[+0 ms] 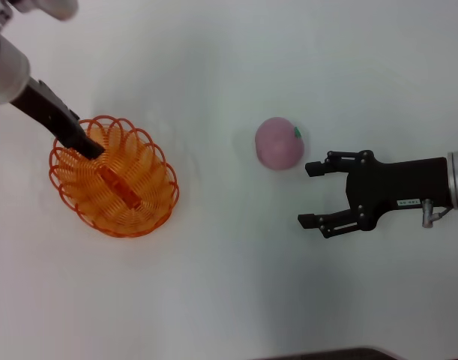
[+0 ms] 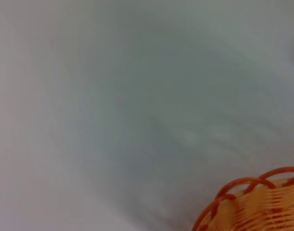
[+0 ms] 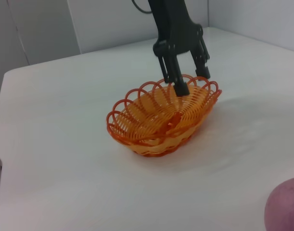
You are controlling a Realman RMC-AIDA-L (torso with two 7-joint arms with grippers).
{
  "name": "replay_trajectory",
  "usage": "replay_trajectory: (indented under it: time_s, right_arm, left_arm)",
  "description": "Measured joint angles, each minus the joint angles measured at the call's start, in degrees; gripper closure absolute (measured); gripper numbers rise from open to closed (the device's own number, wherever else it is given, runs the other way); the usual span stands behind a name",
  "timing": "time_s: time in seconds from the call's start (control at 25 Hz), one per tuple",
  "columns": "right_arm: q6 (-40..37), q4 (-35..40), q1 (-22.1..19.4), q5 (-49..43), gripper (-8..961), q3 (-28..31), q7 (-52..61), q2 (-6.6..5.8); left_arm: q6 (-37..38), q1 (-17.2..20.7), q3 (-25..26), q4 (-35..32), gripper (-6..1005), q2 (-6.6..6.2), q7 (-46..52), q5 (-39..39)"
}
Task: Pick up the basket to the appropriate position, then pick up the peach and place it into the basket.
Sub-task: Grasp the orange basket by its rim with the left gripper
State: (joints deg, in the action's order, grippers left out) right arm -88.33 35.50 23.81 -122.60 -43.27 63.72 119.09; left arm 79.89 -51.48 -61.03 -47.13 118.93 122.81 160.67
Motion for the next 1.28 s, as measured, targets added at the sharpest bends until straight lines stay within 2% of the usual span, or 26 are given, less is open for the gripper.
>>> replay_trajectory:
  time_s: [0.24,0.36,0.56,1.0,1.12,1.28]
  right_arm:
    - [0.0,0.0,0.0,0.0,12,-0.1,0.0,0.09]
    - [0.0,0.0,0.0,0.0,12,0.0,0.0,0.14]
    - [0.2,0.0,-0.1,0.0,12,0.1,0.0,0.18]
    - [0.2,0.0,-0.2,0.0,12,0.3,0.1,0.18]
    - [0.2,0.0,-0.2,0.0,12,0.3,0.1,0.18]
    - [0.2,0.0,-0.2,0.0,12,0.3,0.1,0.18]
  left_arm:
    - [-3.4,0.0,-1.8,1.3,248,1.56,0.3,2.6]
    - [-3.7,0.0,-1.8,1.5,249,1.92,0.3,2.9]
    - [-3.3,0.1,-2.3,1.0,248,1.93,0.2,3.0]
    - [-3.2,0.8,-3.8,-0.1,387,2.12,2.2,3.0]
    - [-2.9,0.6,-3.8,-0.2,650,2.09,2.4,3.0]
    - [-2.8,0.5,-4.1,-0.2,759,1.92,2.9,3.0]
